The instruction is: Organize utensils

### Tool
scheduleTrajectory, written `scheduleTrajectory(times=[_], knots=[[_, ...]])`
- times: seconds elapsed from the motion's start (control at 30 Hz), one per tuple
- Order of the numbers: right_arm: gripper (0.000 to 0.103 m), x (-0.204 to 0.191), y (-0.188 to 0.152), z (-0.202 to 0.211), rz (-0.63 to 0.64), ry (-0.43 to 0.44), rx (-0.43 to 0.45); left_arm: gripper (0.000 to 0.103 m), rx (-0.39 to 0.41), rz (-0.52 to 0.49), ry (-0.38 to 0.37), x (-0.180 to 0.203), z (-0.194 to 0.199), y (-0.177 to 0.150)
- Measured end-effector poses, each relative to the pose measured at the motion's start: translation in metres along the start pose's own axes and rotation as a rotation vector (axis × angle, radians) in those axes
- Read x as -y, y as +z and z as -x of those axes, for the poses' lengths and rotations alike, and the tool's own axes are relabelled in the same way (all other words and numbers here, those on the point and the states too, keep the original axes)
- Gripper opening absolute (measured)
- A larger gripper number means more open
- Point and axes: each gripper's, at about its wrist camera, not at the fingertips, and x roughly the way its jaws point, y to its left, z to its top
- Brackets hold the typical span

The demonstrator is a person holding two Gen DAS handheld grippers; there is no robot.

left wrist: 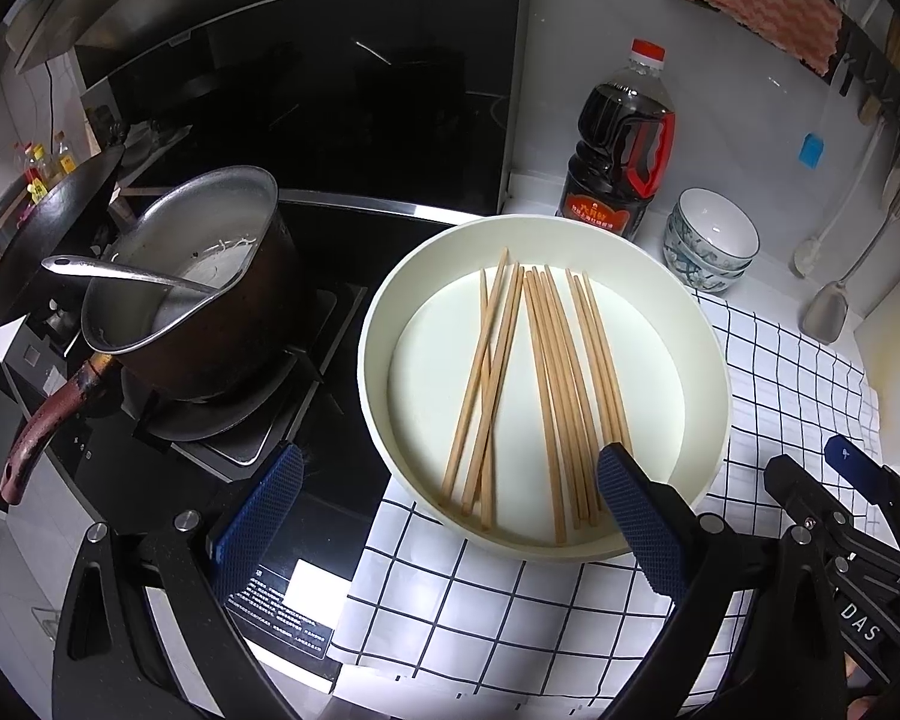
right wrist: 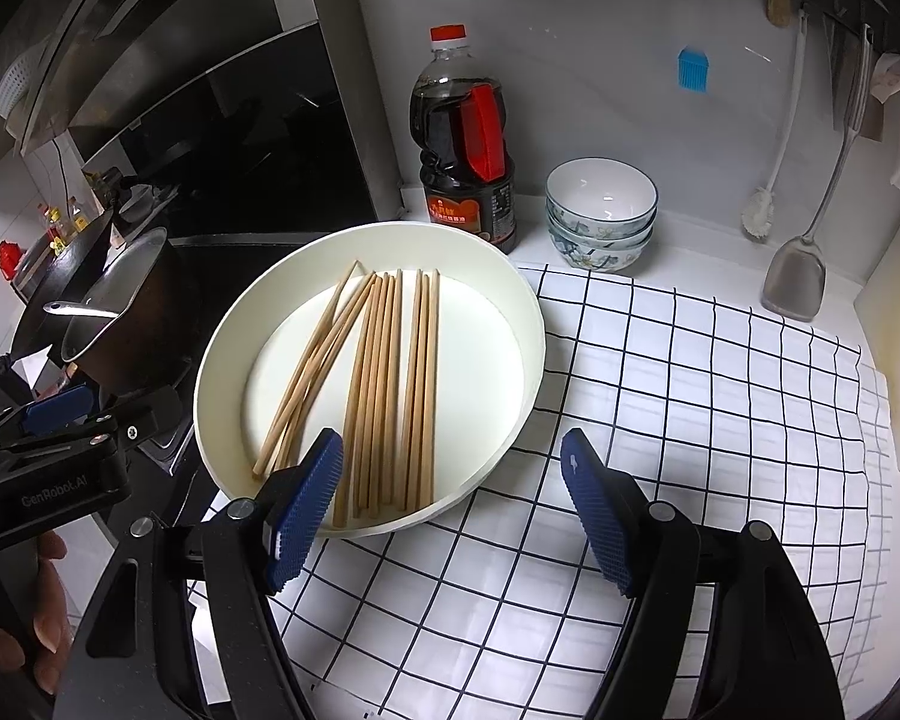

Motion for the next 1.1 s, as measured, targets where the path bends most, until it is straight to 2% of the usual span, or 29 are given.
scheduleTrajectory(times=[1.1], knots=[[0.072,0.0011,-0.0017,-0.0021,0.0,0.001,-0.005,0.097,0.024,0.009,-0.01,0.0,0.006,-0.001]])
